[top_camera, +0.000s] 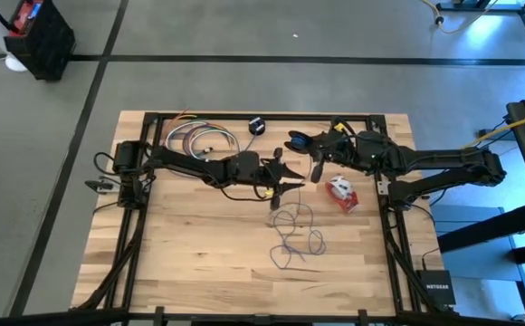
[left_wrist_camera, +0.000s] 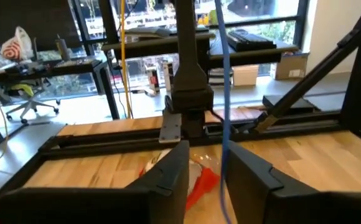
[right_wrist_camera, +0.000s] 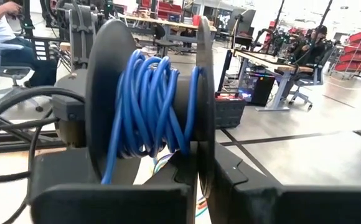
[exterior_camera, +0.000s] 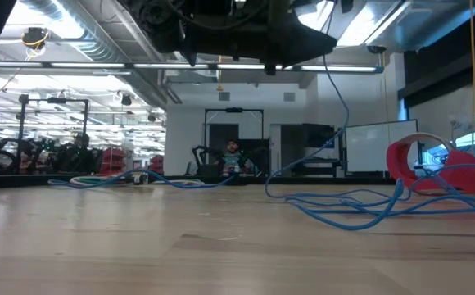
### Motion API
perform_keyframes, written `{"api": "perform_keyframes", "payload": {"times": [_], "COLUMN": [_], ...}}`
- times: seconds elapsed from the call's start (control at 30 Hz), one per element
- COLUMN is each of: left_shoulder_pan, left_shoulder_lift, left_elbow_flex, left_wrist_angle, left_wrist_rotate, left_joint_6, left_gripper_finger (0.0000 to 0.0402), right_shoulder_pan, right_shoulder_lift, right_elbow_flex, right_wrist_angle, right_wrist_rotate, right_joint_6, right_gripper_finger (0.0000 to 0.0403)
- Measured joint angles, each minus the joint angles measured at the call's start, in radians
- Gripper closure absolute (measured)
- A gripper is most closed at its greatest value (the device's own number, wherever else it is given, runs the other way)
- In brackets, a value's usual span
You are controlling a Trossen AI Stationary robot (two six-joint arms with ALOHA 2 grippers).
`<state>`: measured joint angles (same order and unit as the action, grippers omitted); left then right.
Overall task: Coil cords
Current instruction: Coil the blue wire onto the spool
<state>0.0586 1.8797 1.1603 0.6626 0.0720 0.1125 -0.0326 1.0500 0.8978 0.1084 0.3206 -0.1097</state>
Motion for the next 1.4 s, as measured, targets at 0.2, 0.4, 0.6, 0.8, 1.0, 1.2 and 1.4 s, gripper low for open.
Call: {"api": "perform_keyframes", "payload": {"times": [0.2, 0.4, 0.6, 0.8, 1.0, 1.2, 1.4], "left_shoulder_pan": [0.002, 0.003, -0.001, -0.006, 0.008, 0.023, 0.020], "left_shoulder_lift": [-0.006, -0.019, -0.115, -0.208, -0.256, -0.298, -0.391], "left_elbow_flex": [0.001, 0.002, 0.002, 0.001, 0.001, 0.001, 0.001], "left_wrist_angle": [-0.051, -0.129, -0.316, -0.541, -0.728, -0.785, -0.892], "left_wrist_rotate": [-0.026, -0.137, -0.303, -0.391, -0.505, -0.508, -0.508], "left_joint_6": [0.031, 0.080, 0.130, 0.135, 0.112, 0.109, 0.076], "left_gripper_finger": [0.0391, 0.0398, 0.0399, 0.0400, 0.0399, 0.0398, 0.0398], "right_shoulder_pan": [0.000, 0.000, 0.000, 0.000, 0.000, 0.000, 0.000], "right_shoulder_lift": [0.000, 0.000, 0.000, 0.000, 0.037, 0.111, 0.190], "right_elbow_flex": [0.000, 0.000, 0.000, 0.000, 0.000, 0.000, 0.000], "right_wrist_angle": [-0.002, 0.000, -0.009, -0.029, -0.077, -0.093, -0.114], "right_wrist_rotate": [0.000, -0.001, -0.003, -0.019, -0.019, 0.000, 0.092], "right_joint_6": [0.000, 0.000, 0.000, -0.003, -0.008, -0.028, -0.055], "right_gripper_finger": [0.0384, 0.0384, 0.0384, 0.0384, 0.0384, 0.0384, 0.0384]}}
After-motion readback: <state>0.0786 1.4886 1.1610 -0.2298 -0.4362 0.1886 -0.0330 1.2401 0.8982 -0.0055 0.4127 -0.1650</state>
